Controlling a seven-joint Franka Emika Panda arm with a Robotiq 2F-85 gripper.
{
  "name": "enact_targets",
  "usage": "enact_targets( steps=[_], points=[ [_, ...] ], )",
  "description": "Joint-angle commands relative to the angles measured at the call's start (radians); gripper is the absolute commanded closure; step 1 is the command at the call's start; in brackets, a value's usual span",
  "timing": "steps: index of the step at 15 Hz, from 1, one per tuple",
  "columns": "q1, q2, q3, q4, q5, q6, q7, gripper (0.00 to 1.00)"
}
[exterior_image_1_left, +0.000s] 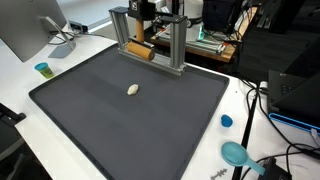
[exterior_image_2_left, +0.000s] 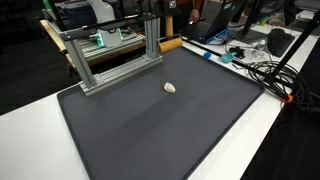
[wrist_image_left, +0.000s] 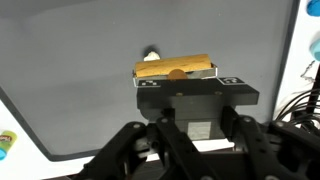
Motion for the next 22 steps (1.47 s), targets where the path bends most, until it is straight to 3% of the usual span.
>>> enact_targets(
  steps=[1, 6, 8, 9, 11, 12, 22],
  points=[
    [0.005, 0.115, 0.002, 0.069, -0.004, 0.067, 0.017, 0.78],
    [0.001, 0.326, -0.023, 0.227, -0.013, 0.072, -0.001, 0.78],
    [0.001, 0.380, -0.037, 0.290, 0.073, 0.001, -0.052, 0.78],
    [0.012, 0.323, -0.036, 0.193, 0.016, 0.072, -0.010, 0.53],
    [0.011, 0.376, -0.045, 0.244, 0.041, 0.045, -0.029, 0.53],
    [0.014, 0.385, -0.048, 0.251, 0.019, 0.054, -0.018, 0.78],
    [0.014, 0.453, -0.084, 0.249, -0.039, 0.039, -0.006, 0.78]
  ],
)
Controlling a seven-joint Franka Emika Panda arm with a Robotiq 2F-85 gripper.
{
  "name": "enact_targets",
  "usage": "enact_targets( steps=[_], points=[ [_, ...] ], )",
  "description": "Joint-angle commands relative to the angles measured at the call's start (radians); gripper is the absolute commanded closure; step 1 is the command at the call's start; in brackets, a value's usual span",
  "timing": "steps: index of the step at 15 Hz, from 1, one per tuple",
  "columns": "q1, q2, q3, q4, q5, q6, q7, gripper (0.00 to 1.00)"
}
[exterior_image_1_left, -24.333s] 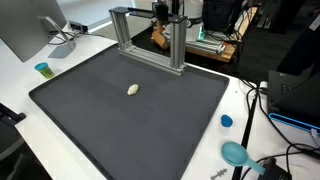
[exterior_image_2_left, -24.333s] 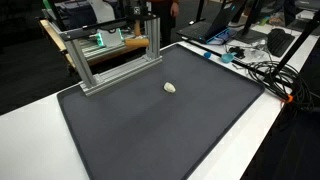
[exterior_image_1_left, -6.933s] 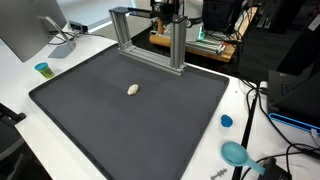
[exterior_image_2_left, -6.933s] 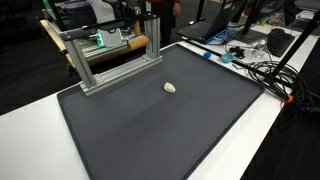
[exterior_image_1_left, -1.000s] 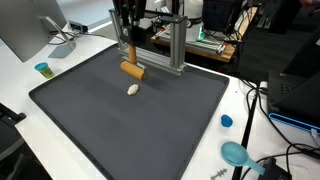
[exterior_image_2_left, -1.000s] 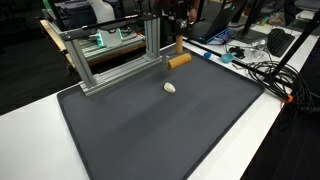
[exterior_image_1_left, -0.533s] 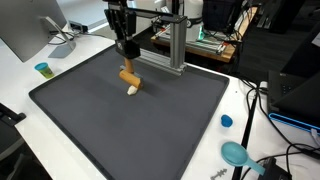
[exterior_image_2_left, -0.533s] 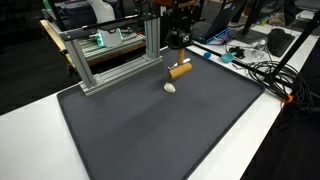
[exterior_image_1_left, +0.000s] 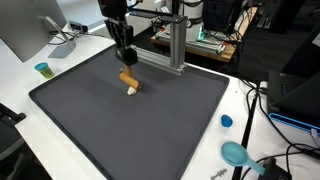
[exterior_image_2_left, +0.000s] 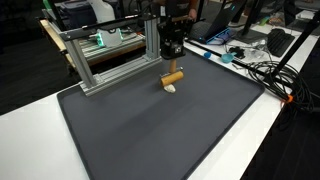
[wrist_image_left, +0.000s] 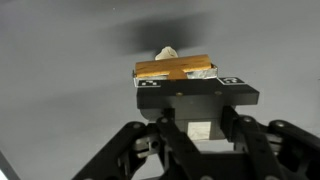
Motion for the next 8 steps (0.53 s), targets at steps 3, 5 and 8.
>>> enact_targets(
  steps=[3, 5, 8],
  points=[
    [0.015, 0.014, -0.015, -0.006, -0.025, -0.005, 0.013, 0.78],
    [0.019, 0.026, -0.018, -0.006, -0.035, -0.002, 0.025, 0.78],
    [0.023, 0.044, -0.020, 0.000, -0.043, -0.008, 0.036, 0.78]
  ],
)
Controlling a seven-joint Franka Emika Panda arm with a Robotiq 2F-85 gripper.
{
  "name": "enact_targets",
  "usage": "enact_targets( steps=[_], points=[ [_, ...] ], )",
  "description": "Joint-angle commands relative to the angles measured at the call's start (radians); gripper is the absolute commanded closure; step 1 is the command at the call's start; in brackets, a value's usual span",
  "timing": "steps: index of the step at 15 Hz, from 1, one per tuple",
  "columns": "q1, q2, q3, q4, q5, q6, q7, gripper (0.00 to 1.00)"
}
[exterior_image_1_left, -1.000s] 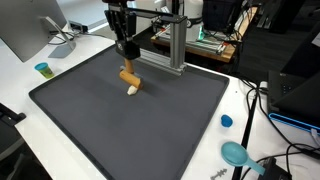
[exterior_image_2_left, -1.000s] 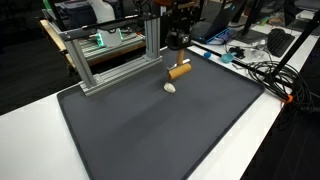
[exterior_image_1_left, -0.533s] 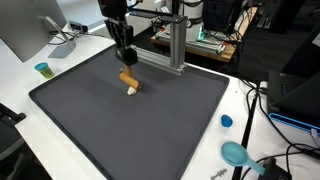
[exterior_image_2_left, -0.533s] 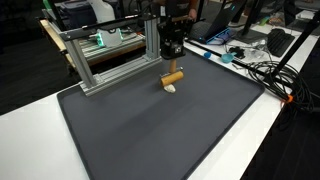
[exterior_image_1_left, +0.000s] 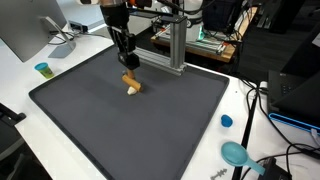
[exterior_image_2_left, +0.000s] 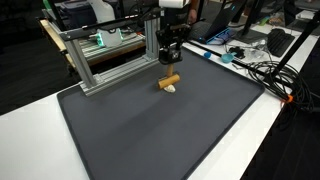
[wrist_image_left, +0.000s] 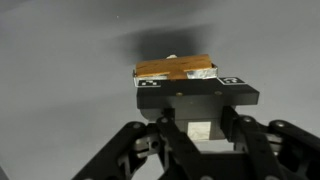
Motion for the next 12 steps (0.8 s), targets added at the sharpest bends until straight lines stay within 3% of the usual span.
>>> enact_targets(
  steps=[1, 12],
  points=[
    [0.017, 0.014, -0.014, 0.004, -0.018, 0.004, 0.028, 0.78],
    [0.013, 0.069, -0.010, 0.046, 0.034, 0.036, 0.063, 0.78]
  ],
)
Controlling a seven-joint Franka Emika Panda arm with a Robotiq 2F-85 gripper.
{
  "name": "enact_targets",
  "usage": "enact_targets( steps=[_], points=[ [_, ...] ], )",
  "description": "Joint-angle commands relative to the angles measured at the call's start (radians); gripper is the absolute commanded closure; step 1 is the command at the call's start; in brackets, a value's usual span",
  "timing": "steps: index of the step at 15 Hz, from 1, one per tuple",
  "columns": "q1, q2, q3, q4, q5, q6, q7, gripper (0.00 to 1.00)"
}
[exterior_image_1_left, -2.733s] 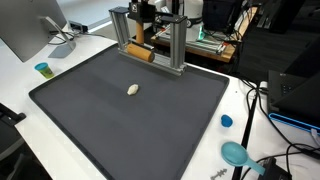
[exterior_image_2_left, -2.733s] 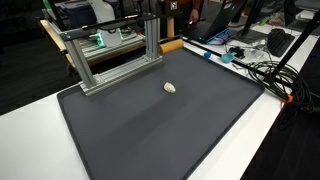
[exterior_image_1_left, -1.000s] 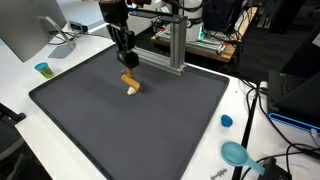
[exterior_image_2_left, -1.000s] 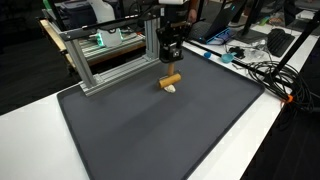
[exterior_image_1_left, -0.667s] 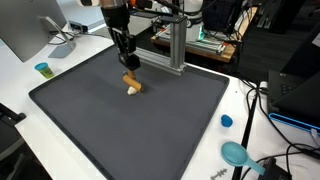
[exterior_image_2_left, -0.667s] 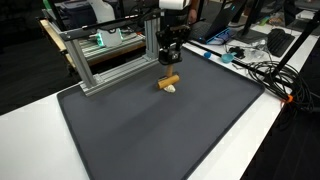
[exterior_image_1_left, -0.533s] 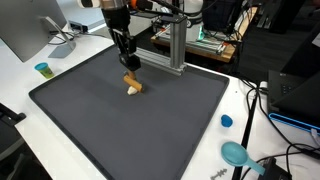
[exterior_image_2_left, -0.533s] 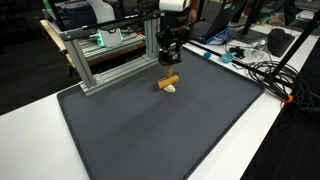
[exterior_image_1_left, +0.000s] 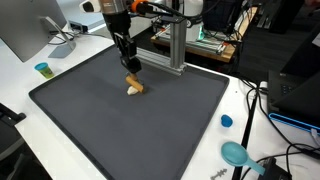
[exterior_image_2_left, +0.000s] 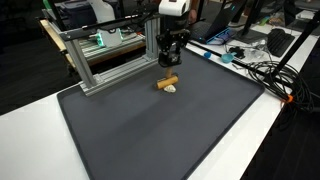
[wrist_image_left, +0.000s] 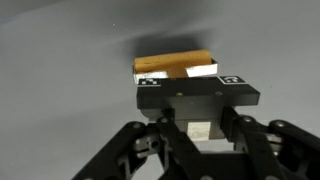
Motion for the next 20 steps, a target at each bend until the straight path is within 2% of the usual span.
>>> enact_targets(
  steps=[1, 6, 7, 13, 20],
  points=[
    [0.007, 0.039, -0.008, 0.052, 0.038, 0.025, 0.013, 0.78],
    [0.011, 0.066, -0.010, 0.098, 0.042, 0.004, 0.028, 0.78],
    [0.020, 0.058, -0.023, 0.117, -0.005, -0.074, 0.043, 0.78],
    [0.001, 0.023, -0.010, 0.179, 0.023, -0.249, -0.058, 0.78],
    [0.016, 0.068, -0.016, 0.217, 0.005, -0.185, -0.020, 0.78]
  ],
)
